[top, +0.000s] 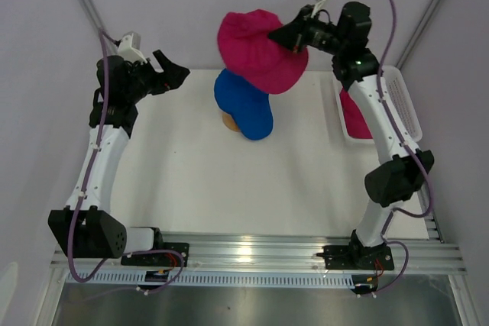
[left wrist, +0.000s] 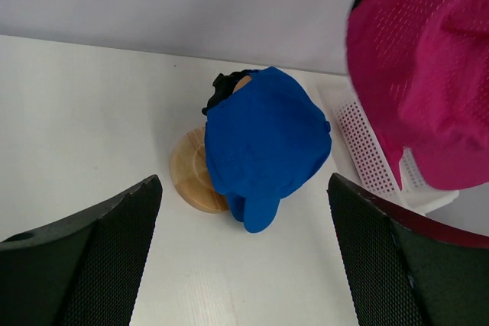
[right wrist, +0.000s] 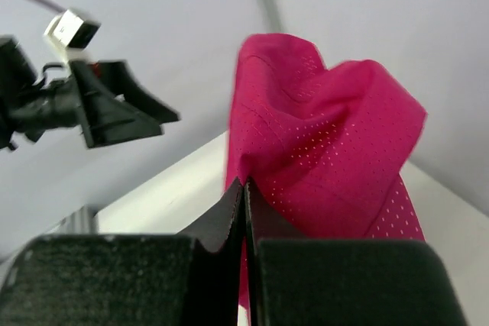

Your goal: Stack the hats

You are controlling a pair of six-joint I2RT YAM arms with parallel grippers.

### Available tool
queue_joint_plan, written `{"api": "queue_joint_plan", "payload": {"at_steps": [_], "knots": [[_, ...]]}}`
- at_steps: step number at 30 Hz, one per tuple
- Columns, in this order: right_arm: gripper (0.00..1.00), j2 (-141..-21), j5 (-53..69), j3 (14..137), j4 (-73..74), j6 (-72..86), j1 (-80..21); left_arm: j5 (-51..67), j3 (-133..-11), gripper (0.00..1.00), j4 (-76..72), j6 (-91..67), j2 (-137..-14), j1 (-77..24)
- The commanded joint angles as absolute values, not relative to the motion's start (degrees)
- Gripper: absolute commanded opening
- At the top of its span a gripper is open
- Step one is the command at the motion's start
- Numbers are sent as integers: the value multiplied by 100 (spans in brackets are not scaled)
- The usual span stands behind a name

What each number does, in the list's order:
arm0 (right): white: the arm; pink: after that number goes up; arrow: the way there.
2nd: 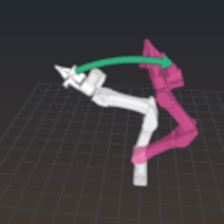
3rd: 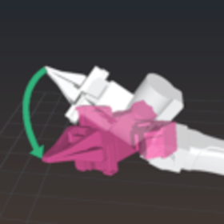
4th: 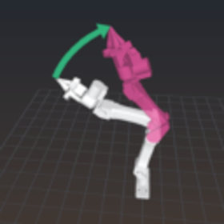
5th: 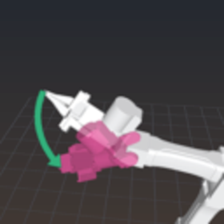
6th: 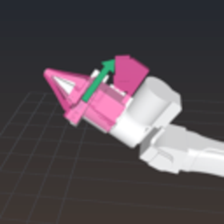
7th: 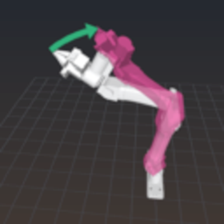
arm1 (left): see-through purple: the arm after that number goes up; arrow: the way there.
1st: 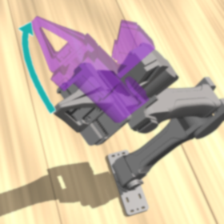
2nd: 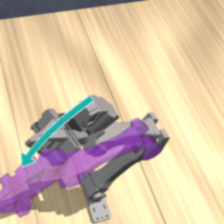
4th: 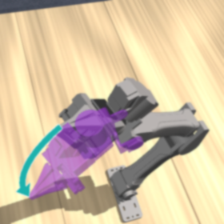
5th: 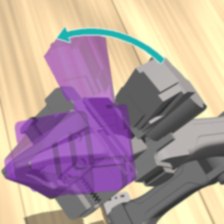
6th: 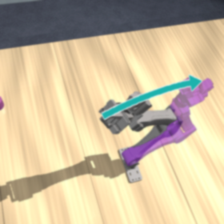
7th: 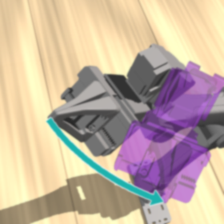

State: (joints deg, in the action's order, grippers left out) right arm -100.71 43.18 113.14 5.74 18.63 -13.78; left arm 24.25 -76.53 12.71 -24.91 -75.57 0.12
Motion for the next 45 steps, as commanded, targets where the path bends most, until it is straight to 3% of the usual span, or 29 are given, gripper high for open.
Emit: {"api": "queue_joint_plan", "payload": {"at_steps": [1,5,12,20,29,32,37,45], "knots": [[0,-10712,4737,12163,870,1881,-1827,2329,-7515,92,993,-2382,-7260,211],[0,-11433,5255,12550,476,2223,-2030,2443,-7392,93,1037,-2373,-7190,334],[0,-12339,5115,12859,905,2198,-1969,2435,-7304,93,1090,-2285,-7136,439],[0,-11963,4439,12078,1046,1617,-2004,2733,-7172,93,782,-2522,-7295,439],[0,-11057,3376,10899,238,1872,-1969,2865,-7093,92,545,-2724,-7549,439],[0,-11091,3681,10741,71,2091,-1768,2918,-7084,92,536,-2742,-7629,439],[0,-11206,4623,9898,-1834,3364,-1407,2979,-7031,91,422,-2830,-7708,439],[0,-11619,4536,9967,-1319,2875,-1520,2988,-7066,91,387,-2856,-7866,439]]}}
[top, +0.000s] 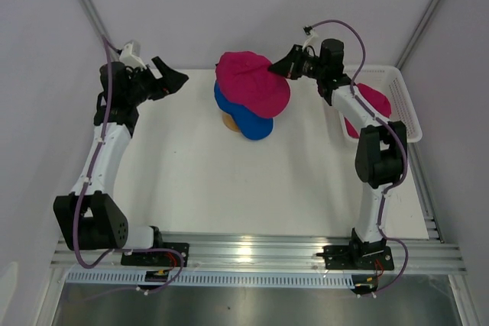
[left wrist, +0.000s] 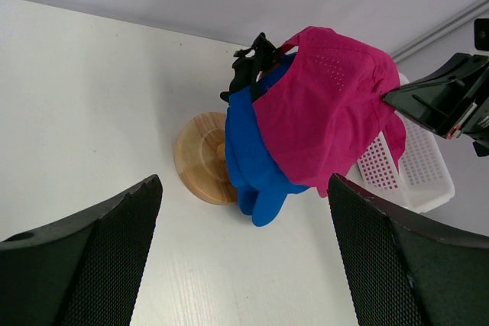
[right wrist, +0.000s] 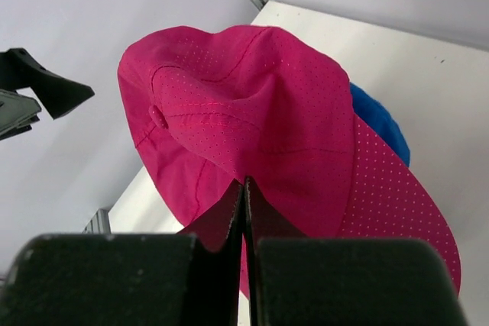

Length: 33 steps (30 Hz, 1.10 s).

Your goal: Stack the hats

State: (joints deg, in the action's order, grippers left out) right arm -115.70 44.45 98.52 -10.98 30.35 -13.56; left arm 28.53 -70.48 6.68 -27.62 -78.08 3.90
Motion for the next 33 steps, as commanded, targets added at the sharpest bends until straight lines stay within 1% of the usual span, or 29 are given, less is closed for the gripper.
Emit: {"api": "queue_joint_plan", "payload": {"at_steps": [1,7,9,11,15,19,25,29,33], "knots": [[0,-11654,4518,9967,-1162,2813,-1512,2980,-7075,91,361,-2865,-7901,439],[0,-11689,4342,10046,-441,2084,-1608,2918,-7128,91,35,-3207,-8287,431],[1,-11725,4228,10055,-195,1760,-1652,2552,-7294,88,-141,-3401,-8568,378],[1,-11777,4166,10028,-97,1644,-1661,2330,-7688,84,17,-3506,-8805,273],[1,-11883,4148,9932,-18,1468,-1635,2136,-8313,80,132,-3621,-9429,53],[2,-11927,4254,9739,-132,1406,-1643,2215,-9060,79,429,-3516,-9966,-368],[4,-11909,4157,9686,-123,1275,-1661,2100,-10123,79,948,-3243,-10660,-668],[6,-11848,4052,9694,-70,1222,-1652,2022,-10143,78,1072,-2989,-10775,-817],[7,-11813,4017,9694,-44,1195,-1617,1654,-10195,76,1265,-2716,-10863,-931]]}}
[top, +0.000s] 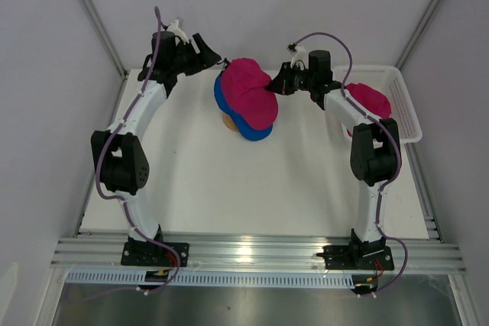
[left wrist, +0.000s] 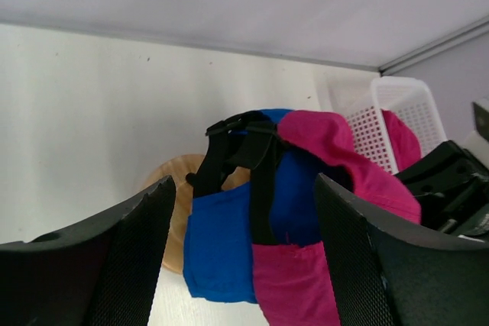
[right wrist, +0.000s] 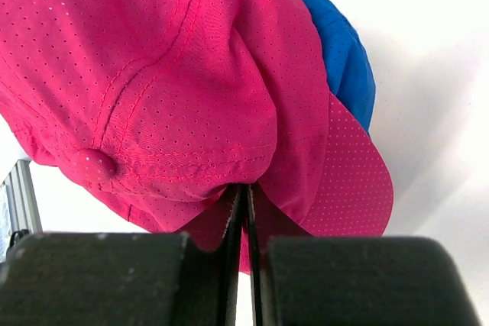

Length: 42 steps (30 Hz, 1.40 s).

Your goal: Stack the hats

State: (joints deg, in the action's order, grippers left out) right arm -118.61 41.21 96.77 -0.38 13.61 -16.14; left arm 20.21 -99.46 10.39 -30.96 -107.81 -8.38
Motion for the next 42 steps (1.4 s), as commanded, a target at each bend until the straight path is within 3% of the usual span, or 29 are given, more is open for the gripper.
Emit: {"api": "queue_joint_plan", "payload": {"at_steps": [1,11,20,25,28,30,34,35,42], "knots": [[7,-11804,4025,9694,-44,1221,-1600,1548,-10274,75,1405,-2638,-10942,-958],[9,-11830,4025,9747,-70,1248,-1582,1424,-10625,74,1634,-2207,-11302,-1204],[13,-11848,3946,9879,245,1134,-1582,-595,-11329,72,2408,-1951,-11786,-1441],[18,-11865,3710,9853,457,932,-1626,-861,-11206,70,2215,-1925,-11795,-1476],[26,-11900,3604,9826,597,844,-1670,-1010,-10943,69,2075,-1864,-11681,-1547],[39,-11918,3542,9800,694,817,-1714,-1020,-10574,69,1900,-1872,-11541,-1556],[50,-11787,3559,9782,765,870,-1705,-845,-10205,70,1776,-2047,-11321,-1538],[57,-11682,3551,9774,782,870,-1714,-748,-10195,70,1784,-2091,-11268,-1512],[85,-11189,3279,9625,984,844,-1688,-124,-10213,73,1925,-2250,-10680,-1047]]}}
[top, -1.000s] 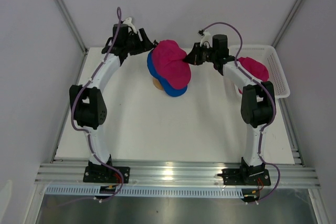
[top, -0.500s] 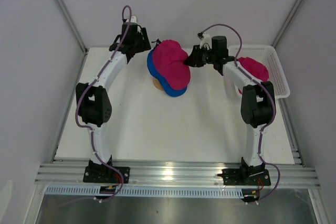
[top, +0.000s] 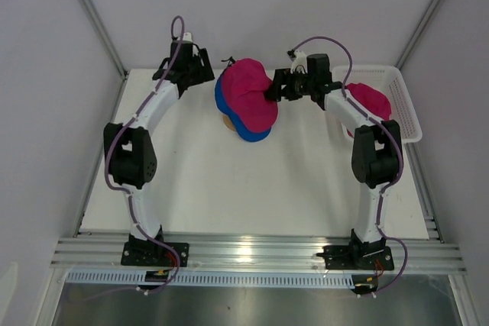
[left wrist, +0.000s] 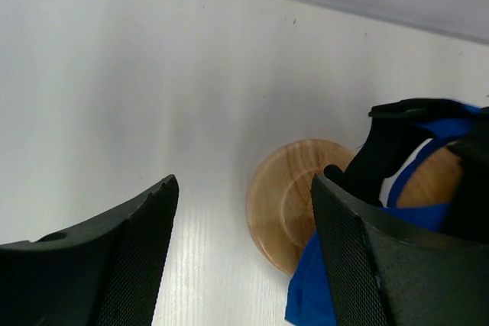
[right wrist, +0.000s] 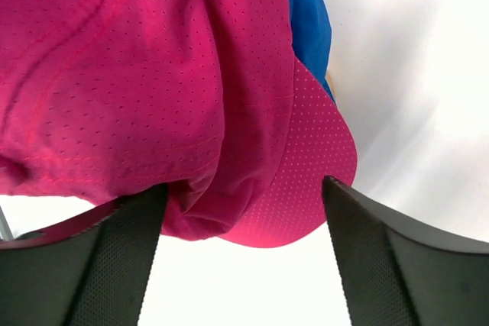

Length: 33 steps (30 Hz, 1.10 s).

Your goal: Stack the hats

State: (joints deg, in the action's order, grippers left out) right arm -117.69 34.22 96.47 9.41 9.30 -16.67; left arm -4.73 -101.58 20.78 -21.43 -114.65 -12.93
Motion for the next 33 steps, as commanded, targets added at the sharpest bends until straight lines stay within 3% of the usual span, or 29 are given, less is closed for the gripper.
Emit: {"api": "queue_joint_plan", "payload": {"at_steps": [1,7,13,18,33], "knots": [[87,-11075,3244,9607,1019,835,-1679,-62,-10187,75,1925,-2241,-10609,-1002],[93,-10653,3164,9483,1090,817,-1600,640,-10379,79,1846,-2145,-10292,-940],[94,-10415,3032,9256,1204,931,-1415,2161,-11213,78,1845,-1802,-10713,-1002],[94,-9933,2770,8676,1099,906,-1397,2083,-12170,77,2678,-1547,-11328,-1072],[99,-8816,1740,7621,958,1116,-1389,1388,-12138,75,3015,-1046,-11839,-1371]]}}
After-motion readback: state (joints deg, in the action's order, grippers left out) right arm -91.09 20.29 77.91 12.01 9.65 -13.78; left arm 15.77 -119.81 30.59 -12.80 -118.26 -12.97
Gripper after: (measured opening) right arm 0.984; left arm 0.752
